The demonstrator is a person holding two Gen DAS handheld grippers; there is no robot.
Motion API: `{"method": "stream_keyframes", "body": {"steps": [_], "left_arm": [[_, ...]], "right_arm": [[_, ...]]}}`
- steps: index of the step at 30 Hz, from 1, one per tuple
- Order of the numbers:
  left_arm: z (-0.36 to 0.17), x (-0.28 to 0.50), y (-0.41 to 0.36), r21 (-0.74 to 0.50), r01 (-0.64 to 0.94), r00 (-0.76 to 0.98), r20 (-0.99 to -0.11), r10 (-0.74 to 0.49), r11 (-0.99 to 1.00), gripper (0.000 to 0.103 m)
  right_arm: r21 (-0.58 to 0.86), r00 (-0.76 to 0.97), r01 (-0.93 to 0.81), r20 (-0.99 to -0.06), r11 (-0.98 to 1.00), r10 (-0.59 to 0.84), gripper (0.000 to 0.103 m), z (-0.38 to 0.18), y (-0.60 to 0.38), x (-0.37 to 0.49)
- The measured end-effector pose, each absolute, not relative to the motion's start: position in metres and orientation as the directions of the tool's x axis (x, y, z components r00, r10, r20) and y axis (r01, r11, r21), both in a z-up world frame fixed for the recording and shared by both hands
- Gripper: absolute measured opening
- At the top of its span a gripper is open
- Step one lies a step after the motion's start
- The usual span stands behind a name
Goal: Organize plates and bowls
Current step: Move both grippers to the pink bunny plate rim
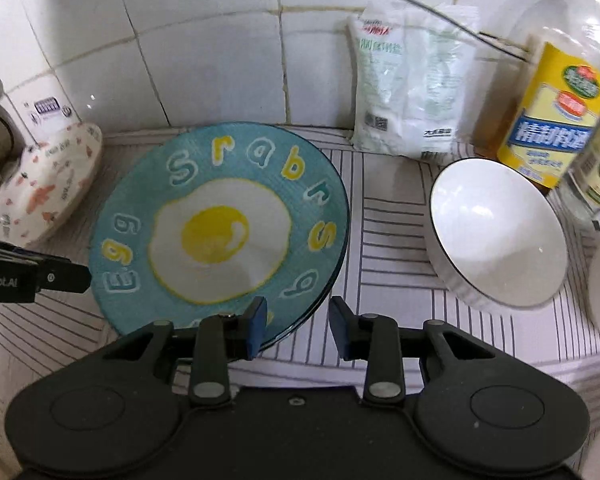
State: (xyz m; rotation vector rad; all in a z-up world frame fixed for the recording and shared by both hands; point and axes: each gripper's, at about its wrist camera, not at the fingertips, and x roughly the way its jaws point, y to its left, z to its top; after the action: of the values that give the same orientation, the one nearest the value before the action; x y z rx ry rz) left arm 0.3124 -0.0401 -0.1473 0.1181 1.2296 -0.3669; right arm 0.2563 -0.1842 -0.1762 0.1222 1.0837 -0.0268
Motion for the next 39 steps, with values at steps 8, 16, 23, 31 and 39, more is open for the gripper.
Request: {"method": "stream_keyframes", "body": {"steps": [8,16,23,31,39], "left_arm": [[-0.111,0.295,-0.006,-0.106,0.345,0.337,-0.913,-0.228,0.933,0.016],[-0.089,0.277,0.034,-0.094,0.352,0.377,-0.896,-0.233,0.931,0.016],[-0.084,0.267,0.074,-0.042,0.339,0.423,-0.885,-0.192,0.94,0.019],[-0.089,0.274,0.126,0.01,0.302,0.463,-0.876,-0.138,0.953,0.034],[-0.112,0.3,0.172,-0.002,0.232,0.515,-0.848,-0.125,0.973,0.061]], "right_arm": [[0.205,0.581,0.071,-0.804,0.976,0.127,0.039,-0.144,-0.168,0.216],[0.273,0.662,-0.032,-0.715,0.962,0.225,0.041,-0.116,-0.127,0.193],[0.294,0.69,-0.109,-0.665,0.949,0.285,0.055,-0.104,-0.085,0.19],[0.327,0.706,-0.131,-0.632,0.936,0.319,0.068,-0.111,-0.034,0.2],[0.278,0.725,-0.167,-0.615,0.946,0.308,0.074,-0.131,0.002,0.224]]}}
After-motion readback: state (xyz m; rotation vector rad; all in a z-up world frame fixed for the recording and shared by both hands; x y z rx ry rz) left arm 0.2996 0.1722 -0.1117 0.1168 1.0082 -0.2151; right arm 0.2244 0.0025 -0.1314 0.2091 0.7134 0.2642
